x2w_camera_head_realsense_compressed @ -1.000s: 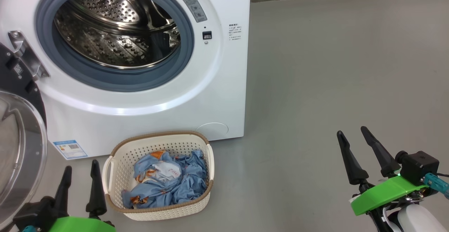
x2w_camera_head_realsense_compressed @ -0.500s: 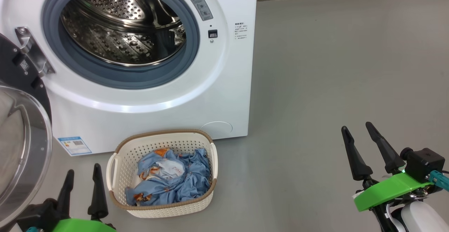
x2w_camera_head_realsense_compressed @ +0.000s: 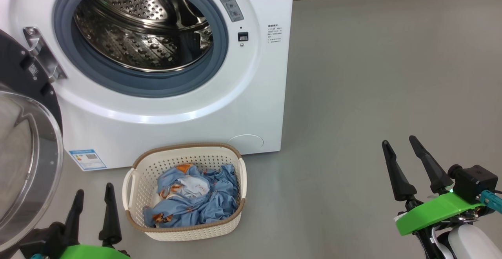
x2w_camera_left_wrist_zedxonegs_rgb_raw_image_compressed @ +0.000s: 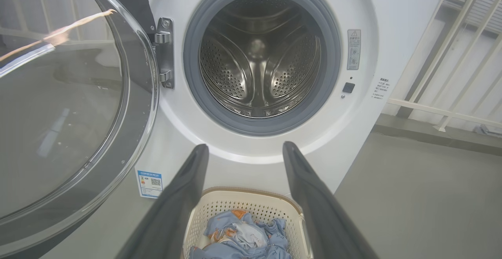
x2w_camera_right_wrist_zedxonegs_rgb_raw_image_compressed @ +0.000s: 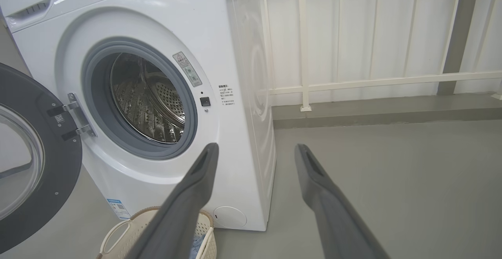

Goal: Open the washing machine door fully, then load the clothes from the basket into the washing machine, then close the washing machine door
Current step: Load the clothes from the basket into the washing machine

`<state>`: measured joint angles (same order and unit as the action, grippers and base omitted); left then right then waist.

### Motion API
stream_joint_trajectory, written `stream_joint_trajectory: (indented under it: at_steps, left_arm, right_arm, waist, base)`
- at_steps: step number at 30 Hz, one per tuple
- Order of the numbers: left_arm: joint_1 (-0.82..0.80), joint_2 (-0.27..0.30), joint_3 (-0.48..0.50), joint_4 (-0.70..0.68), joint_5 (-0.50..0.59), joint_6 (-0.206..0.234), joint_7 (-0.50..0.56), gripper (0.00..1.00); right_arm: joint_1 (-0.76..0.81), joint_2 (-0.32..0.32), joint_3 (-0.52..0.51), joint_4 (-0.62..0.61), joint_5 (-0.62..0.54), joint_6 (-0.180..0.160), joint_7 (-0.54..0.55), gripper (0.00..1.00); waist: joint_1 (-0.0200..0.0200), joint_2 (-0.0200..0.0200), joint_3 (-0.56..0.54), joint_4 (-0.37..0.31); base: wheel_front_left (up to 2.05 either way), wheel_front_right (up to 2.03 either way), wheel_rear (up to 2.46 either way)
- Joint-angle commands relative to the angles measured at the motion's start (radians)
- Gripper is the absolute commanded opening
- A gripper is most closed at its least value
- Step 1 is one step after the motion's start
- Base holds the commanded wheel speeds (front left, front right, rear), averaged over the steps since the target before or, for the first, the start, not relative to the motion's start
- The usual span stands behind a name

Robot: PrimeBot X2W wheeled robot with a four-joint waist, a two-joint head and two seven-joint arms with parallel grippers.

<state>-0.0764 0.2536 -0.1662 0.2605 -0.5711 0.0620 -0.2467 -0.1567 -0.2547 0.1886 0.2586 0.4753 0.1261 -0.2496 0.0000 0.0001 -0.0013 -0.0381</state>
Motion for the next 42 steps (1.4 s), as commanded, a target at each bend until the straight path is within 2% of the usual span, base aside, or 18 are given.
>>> stream_joint_trajectory:
  at_steps: [1, 29, 42]
  left_arm:
    - [-0.034, 0.018, 0.031, -0.013, 0.001, -0.002, -0.009, 1.00]
    - [-0.035, 0.024, 0.025, -0.020, 0.001, 0.010, -0.012, 1.00]
    - [-0.044, 0.033, 0.018, -0.020, 0.000, 0.017, -0.011, 1.00]
  right_arm:
    - [-0.027, -0.011, 0.011, -0.024, -0.008, 0.005, -0.012, 1.00]
    - [-0.021, -0.003, 0.013, -0.027, -0.005, 0.005, -0.012, 1.00]
    - [-0.025, -0.003, 0.022, -0.025, -0.005, 0.005, -0.012, 1.00]
  waist:
    - [0.0000, -0.0001, -0.001, 0.001]
    - [0.0000, -0.0001, 0.009, 0.005]
    - [0.0000, -0.0001, 0.016, 0.011]
  base:
    - [0.00, 0.00, 0.00]
    - [0.01, -0.01, 0.00]
    - [1.11, -1.11, 0.00]
